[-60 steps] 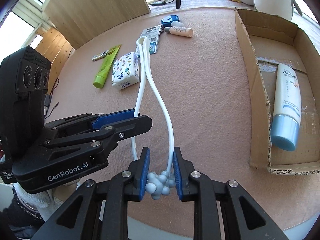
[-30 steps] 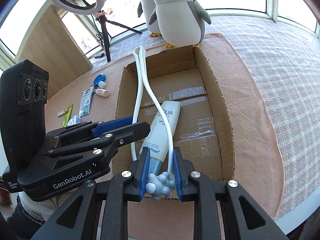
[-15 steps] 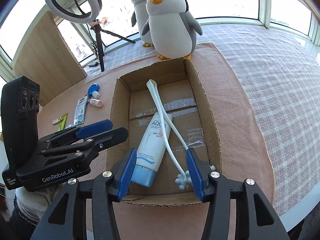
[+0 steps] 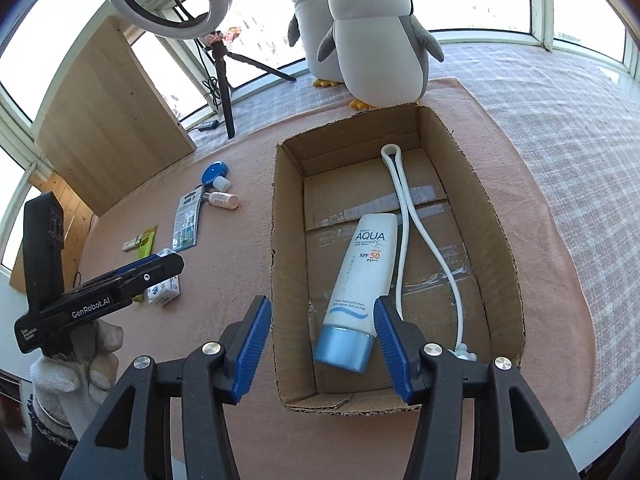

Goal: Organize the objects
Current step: 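Move the left tool to the star-patterned tissue pack and close on it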

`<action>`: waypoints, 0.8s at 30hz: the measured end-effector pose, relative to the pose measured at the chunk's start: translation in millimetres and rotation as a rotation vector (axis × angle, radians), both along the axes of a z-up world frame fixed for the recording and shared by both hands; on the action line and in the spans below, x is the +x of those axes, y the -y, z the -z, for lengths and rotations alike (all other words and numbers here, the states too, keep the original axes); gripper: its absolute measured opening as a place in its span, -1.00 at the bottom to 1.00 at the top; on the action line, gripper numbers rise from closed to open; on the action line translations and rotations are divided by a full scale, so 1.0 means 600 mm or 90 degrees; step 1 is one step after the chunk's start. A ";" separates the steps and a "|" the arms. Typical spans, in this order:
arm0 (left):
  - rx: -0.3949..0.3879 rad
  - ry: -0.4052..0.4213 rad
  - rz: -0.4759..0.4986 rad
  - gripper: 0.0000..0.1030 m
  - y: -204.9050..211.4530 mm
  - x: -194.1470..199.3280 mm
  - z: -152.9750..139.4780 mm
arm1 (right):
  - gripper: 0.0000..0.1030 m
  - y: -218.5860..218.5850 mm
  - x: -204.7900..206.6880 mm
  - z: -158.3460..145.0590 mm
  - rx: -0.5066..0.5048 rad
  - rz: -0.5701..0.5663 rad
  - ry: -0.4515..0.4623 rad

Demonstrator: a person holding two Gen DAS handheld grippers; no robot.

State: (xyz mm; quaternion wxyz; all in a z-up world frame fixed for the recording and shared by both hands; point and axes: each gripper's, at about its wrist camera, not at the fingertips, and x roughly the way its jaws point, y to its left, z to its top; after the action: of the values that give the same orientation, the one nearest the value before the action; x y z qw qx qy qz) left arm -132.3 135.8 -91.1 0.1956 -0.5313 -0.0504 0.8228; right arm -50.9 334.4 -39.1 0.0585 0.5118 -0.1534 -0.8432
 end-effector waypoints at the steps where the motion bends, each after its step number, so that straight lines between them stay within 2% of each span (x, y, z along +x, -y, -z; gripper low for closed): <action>1: -0.007 0.001 -0.014 0.43 0.018 -0.006 0.002 | -0.04 0.007 -0.001 0.001 0.002 -0.003 0.000; 6: -0.048 0.010 -0.062 0.43 0.088 -0.036 0.015 | -0.04 0.049 -0.003 0.002 0.010 -0.023 0.002; 11: -0.045 0.039 -0.109 0.43 0.138 -0.066 0.038 | -0.04 0.080 0.000 0.004 0.007 -0.034 0.004; 16: -0.045 0.052 -0.117 0.40 0.155 -0.091 0.061 | -0.04 0.098 0.005 0.010 -0.001 -0.035 0.014; 18: -0.045 0.059 -0.113 0.25 0.157 -0.097 0.070 | -0.04 0.103 0.009 0.013 0.000 -0.036 0.018; 24: -0.038 0.077 -0.100 0.00 0.158 -0.098 0.092 | -0.04 0.103 0.019 0.016 -0.006 -0.026 0.022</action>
State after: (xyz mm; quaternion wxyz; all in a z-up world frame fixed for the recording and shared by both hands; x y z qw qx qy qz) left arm -191.1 41.2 -146.4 0.1110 -0.5800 -0.0790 0.8031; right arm -39.2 272.4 -48.5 0.0755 0.5294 -0.1475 -0.8320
